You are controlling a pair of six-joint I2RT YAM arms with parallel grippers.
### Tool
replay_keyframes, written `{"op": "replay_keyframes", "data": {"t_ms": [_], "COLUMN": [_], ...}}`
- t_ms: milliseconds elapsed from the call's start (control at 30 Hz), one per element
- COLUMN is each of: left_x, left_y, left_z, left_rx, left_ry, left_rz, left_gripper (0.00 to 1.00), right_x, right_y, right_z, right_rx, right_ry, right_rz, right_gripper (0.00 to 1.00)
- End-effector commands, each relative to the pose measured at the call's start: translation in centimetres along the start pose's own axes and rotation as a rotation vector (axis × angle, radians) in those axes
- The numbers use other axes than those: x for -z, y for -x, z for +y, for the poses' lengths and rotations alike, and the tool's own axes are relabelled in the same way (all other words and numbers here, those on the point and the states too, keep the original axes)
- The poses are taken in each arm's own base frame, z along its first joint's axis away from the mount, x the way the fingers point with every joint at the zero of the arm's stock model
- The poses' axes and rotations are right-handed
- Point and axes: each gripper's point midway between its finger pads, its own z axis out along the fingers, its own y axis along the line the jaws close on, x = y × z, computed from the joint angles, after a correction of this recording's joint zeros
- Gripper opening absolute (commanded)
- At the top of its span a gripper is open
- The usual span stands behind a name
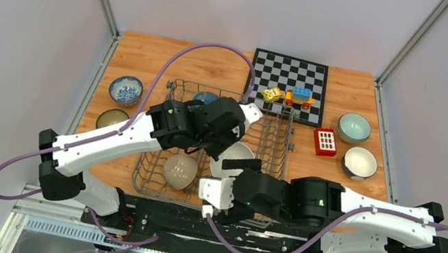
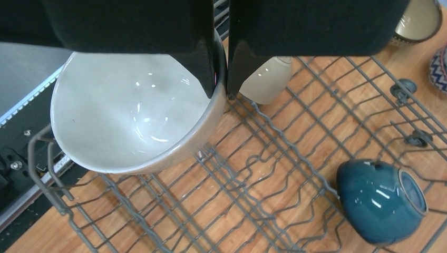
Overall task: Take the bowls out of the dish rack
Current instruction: Place the bowl at the center of the board.
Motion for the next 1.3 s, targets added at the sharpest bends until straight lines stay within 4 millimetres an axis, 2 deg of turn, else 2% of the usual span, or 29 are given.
{"op": "replay_keyframes", "data": {"t_ms": [0, 67, 200, 300, 400, 467, 567, 700, 867, 1067, 1267], "left_x": [1.5, 1.7, 2.3, 2.9, 3.5, 3.3, 3.0, 2.5, 1.5, 0.2, 0.1], "left_y": [2.4, 2.6, 2.6, 2.1, 1.1, 0.4, -0.6, -2.2, -3.4, -4.4, -4.8], "left_z": [1.9, 3.4, 6.9, 9.7, 11.5, 11.7, 11.6, 11.7, 11.8, 11.4, 11.6], "left_rx": [0.137, 0.195, 0.326, 0.444, 0.559, 0.613, 0.704, 0.846, 0.968, 1.037, 1.045], "left_ry": [-0.001, 0.013, 0.063, 0.129, 0.185, 0.201, 0.207, 0.235, 0.275, 0.295, 0.316], "left_rz": [-0.133, -0.160, -0.219, -0.279, -0.334, -0.340, -0.338, -0.340, -0.296, -0.224, -0.214], "left_gripper": [0.00, 0.00, 0.00, 0.00, 0.00, 0.00, 0.00, 0.00, 0.00, 0.00, 0.00], "right_x": [1.7, 2.3, 3.8, 4.8, 4.4, 3.6, 2.3, 0.3, -1.7, -5.4, -7.6], "right_y": [2.9, 3.8, 5.1, 4.9, 2.6, 0.7, -1.7, -3.0, -2.3, -3.0, -3.3], "right_z": [-1.7, -2.4, -5.2, -8.0, -10.6, -11.8, -13.1, -13.1, -13.2, -12.1, -12.0], "right_rx": [-0.180, -0.255, -0.446, -0.663, -0.967, -1.149, -1.321, -1.412, -1.451, -1.455, -1.441], "right_ry": [-0.065, -0.091, -0.219, -0.324, -0.370, -0.348, -0.367, -0.339, -0.290, -0.249, -0.238], "right_rz": [-0.117, -0.151, -0.231, -0.262, -0.245, -0.249, -0.251, -0.222, -0.224, -0.121, -0.059], "right_gripper": [0.99, 0.99, 0.99, 1.00, 0.99, 0.97, 0.89, 0.83, 0.77, 0.60, 0.54]}}
